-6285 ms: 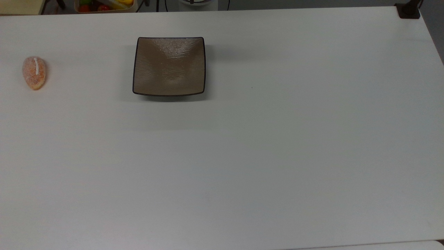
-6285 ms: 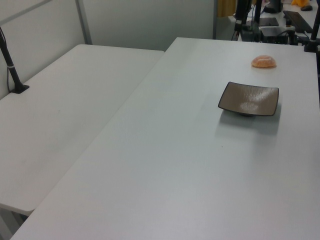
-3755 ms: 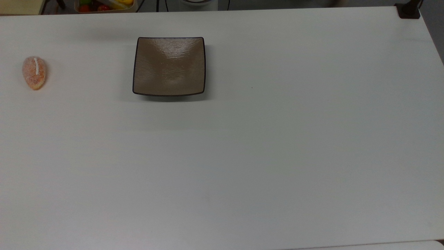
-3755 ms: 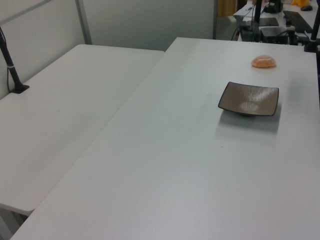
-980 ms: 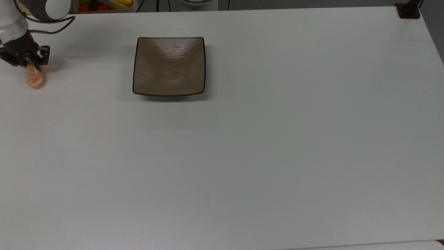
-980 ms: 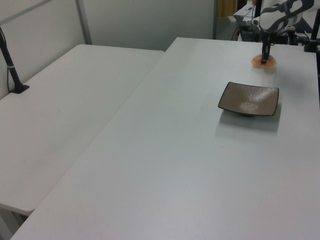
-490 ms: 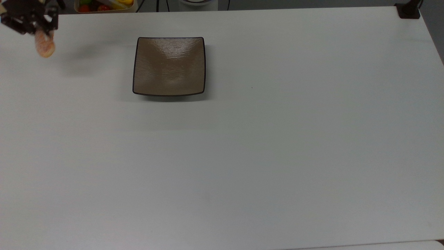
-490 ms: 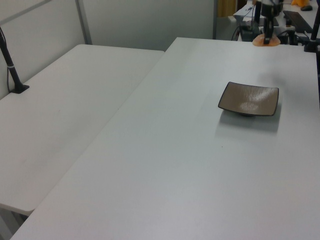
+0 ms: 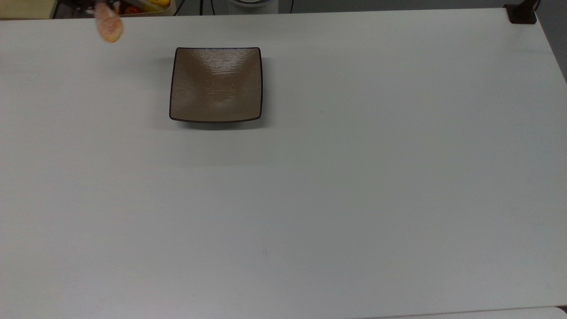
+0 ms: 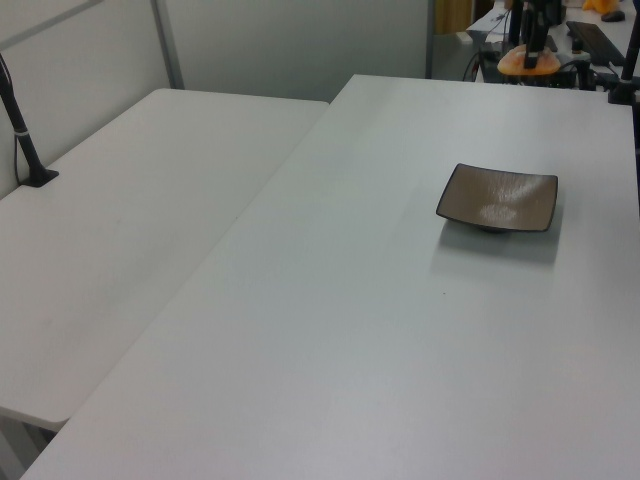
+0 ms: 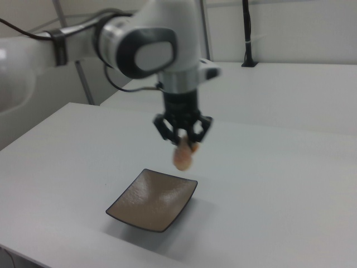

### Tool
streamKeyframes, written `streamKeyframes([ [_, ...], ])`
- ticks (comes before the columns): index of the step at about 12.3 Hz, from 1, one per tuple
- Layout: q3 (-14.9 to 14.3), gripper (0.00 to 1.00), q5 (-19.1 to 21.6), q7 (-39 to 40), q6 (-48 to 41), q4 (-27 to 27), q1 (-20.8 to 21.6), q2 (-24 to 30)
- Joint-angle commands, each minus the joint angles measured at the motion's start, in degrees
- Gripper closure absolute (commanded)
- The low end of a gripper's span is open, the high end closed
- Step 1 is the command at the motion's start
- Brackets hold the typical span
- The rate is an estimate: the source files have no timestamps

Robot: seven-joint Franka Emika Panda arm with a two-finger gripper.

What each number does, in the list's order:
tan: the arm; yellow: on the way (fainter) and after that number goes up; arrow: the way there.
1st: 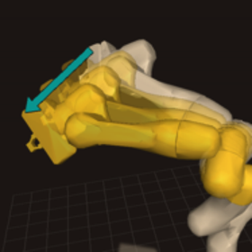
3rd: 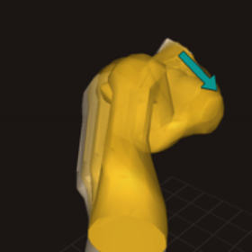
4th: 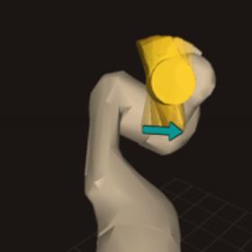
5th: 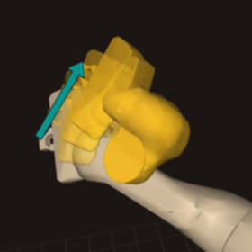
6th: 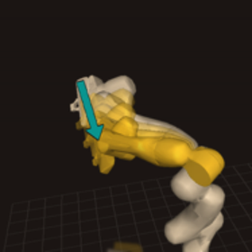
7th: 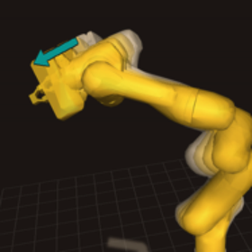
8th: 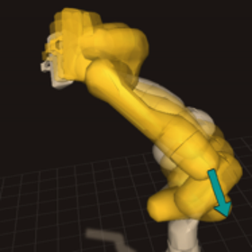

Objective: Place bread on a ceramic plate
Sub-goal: 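Lift the held bread roll and carry it over the brown plate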

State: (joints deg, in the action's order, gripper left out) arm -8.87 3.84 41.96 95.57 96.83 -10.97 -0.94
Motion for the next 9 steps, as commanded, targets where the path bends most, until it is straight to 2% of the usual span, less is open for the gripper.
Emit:
streamKeyframes([
  [1,-0.2,0.77,0.6,-9.2,-3.1,1.8,7.6,2.7],
  [4,0.1,0.77,0.6,-19.3,-2.2,2.4,14.6,2.2],
  [6,0.1,0.76,0.5,-21.6,-1.9,4.4,17.1,1.6],
  [9,0.1,0.75,-0.3,-24.5,6.1,13.2,19.2,1.2],
])
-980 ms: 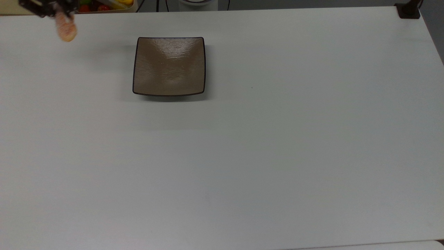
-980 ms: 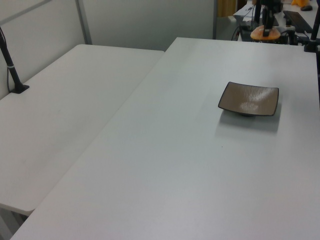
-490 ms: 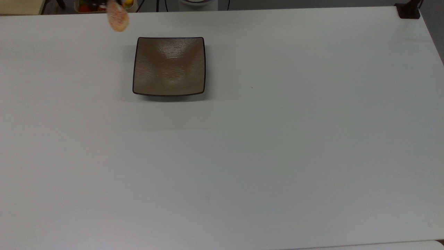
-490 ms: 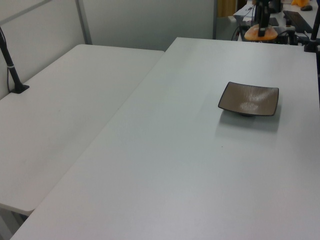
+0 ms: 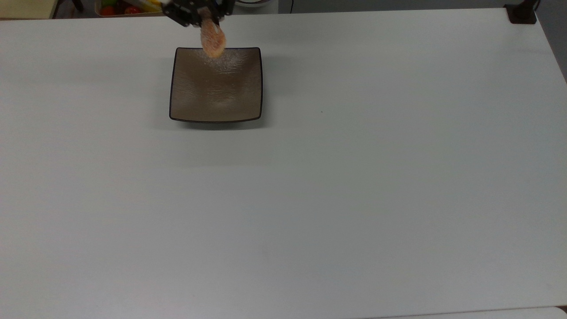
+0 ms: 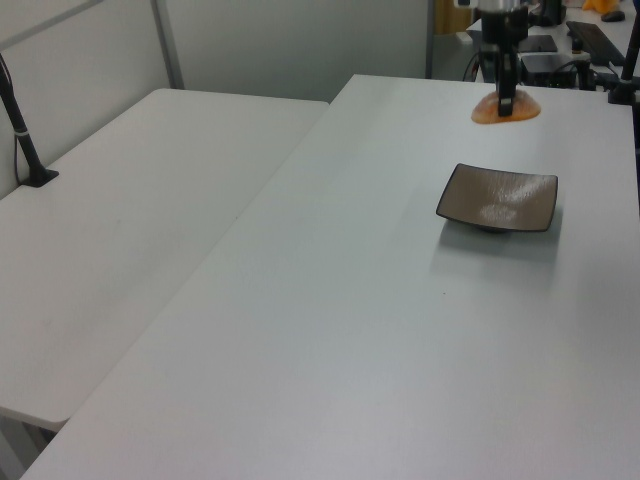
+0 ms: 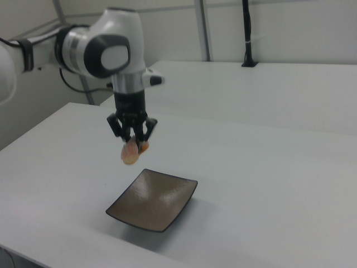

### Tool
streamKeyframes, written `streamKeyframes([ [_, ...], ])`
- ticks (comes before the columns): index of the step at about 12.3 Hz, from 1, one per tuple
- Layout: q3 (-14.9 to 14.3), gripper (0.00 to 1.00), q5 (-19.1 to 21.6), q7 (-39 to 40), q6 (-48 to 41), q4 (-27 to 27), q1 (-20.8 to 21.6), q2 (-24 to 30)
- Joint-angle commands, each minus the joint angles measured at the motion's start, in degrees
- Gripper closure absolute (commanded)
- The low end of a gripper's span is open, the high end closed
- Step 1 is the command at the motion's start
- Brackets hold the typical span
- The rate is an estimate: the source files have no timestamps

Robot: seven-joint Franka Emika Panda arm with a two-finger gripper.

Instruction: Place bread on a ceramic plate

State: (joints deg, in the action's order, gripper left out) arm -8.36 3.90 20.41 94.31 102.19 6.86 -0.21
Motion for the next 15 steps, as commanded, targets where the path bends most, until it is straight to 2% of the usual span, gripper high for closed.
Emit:
streamKeyframes([
  [1,-0.5,0.75,-0.5,-3.2,11.5,11.0,1.4,0.1],
  [5,-0.5,0.7,-5.1,-3.2,20.2,17.5,1.3,-3.6],
  [8,-0.5,0.68,-6.1,-3.2,27.7,21.5,0.9,-5.8],
  [9,-0.5,0.66,-6.1,-3.3,27.9,21.5,0.9,-6.2],
  [11,-0.5,0.31,-6.1,-3.3,27.5,21.3,0.9,-5.5],
  [12,-0.4,0.02,-6.1,-3.3,27.3,21.0,0.9,-5.3],
  [15,-0.3,0.0,-5.7,-3.4,21.8,17.9,1.0,-3.2],
])
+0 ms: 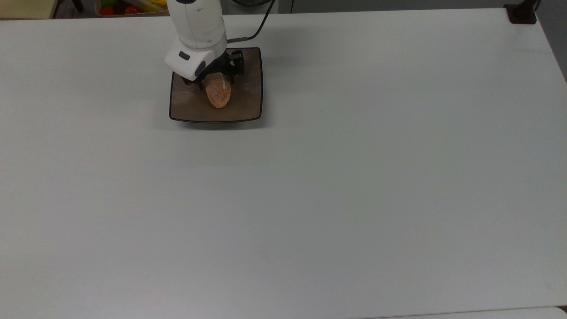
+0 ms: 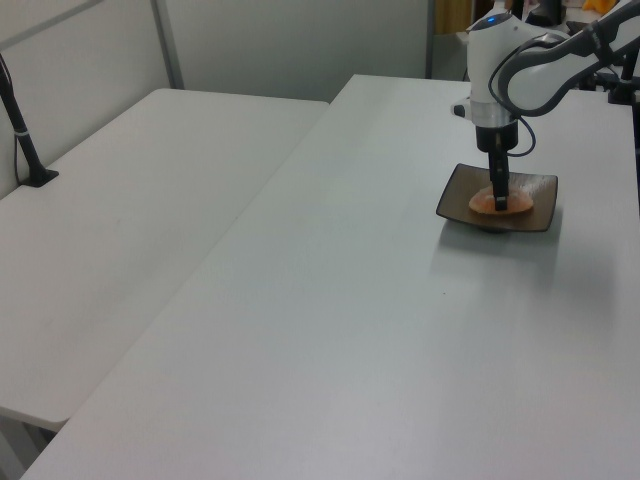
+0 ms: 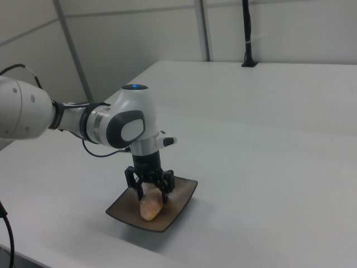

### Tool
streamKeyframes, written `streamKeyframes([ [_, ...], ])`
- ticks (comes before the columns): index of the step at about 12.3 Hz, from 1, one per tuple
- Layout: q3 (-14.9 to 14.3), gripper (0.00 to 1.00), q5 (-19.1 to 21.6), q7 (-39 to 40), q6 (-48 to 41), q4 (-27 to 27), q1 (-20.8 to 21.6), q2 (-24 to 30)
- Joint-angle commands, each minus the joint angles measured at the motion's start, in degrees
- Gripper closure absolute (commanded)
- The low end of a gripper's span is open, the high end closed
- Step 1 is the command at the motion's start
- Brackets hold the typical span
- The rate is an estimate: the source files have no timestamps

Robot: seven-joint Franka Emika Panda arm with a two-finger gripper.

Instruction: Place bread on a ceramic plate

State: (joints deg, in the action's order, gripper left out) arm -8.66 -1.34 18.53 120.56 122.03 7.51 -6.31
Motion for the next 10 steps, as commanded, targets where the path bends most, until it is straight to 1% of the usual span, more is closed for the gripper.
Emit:
streamKeyframes([
  [1,0.0,0.0,-0.1,-1.5,-9.0,-5.2,0.3,3.5],
  [2,0.3,0.0,0.1,-1.6,-13.2,-9.3,0.5,3.7],
  [4,2.6,0.0,0.8,-1.6,-21.7,-17.5,0.2,4.5],
  [5,2.8,0.0,1.9,-2.9,-26.3,-21.5,0.2,4.7],
  [6,2.8,0.0,3.6,-6.0,-30.9,-25.2,0.2,5.0],
  [8,3.1,0.0,6.8,-13.7,-35.2,-30.2,0.1,6.1],
  [10,3.1,0.0,7.3,-16.6,-35.3,-31.5,0.1,7.4],
])
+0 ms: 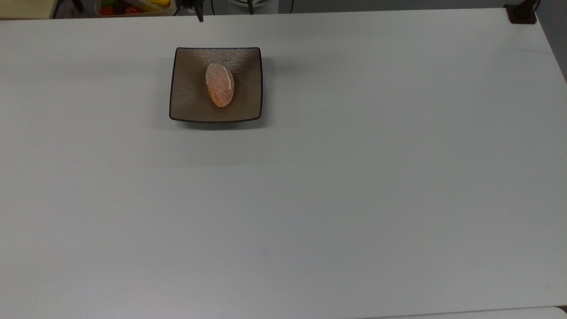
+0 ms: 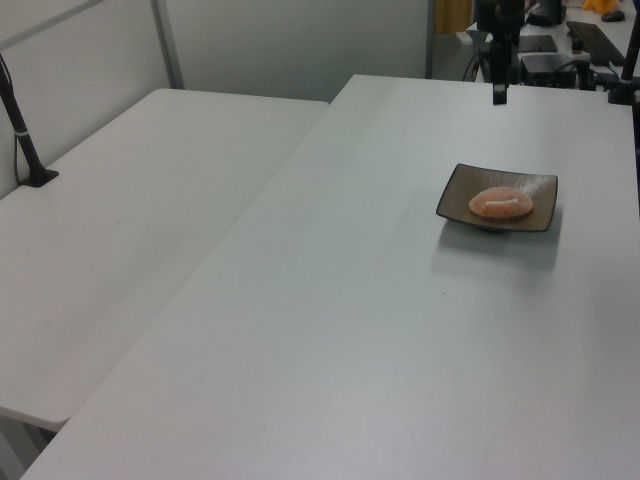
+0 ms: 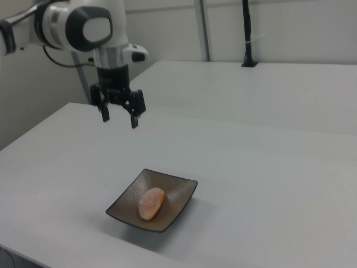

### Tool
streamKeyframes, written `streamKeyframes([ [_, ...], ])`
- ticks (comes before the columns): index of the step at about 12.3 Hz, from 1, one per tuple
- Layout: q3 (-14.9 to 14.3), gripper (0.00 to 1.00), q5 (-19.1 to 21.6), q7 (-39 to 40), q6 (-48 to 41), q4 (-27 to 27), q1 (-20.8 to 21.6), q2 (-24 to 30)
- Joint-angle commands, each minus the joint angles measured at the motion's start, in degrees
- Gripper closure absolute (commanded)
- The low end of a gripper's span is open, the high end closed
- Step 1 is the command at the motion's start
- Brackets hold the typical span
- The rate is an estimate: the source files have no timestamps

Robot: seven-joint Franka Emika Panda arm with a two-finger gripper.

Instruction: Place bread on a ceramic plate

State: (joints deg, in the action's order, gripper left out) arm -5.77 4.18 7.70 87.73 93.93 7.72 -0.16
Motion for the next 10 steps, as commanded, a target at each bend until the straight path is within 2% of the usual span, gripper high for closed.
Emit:
streamKeyframes([
  [1,0.2,0.0,2.1,-7.2,-2.6,-4.0,-0.2,1.4],
  [3,0.2,0.0,2.8,-11.4,-2.4,-4.5,-0.5,2.4],
  [5,0.2,0.0,2.8,-8.9,-0.1,-4.5,-1.8,3.1],
  [7,0.2,0.0,2.5,-8.0,6.5,-4.0,-1.8,3.1],
  [10,0.1,0.0,1.7,-4.1,10.2,-3.9,-2.1,2.6],
])
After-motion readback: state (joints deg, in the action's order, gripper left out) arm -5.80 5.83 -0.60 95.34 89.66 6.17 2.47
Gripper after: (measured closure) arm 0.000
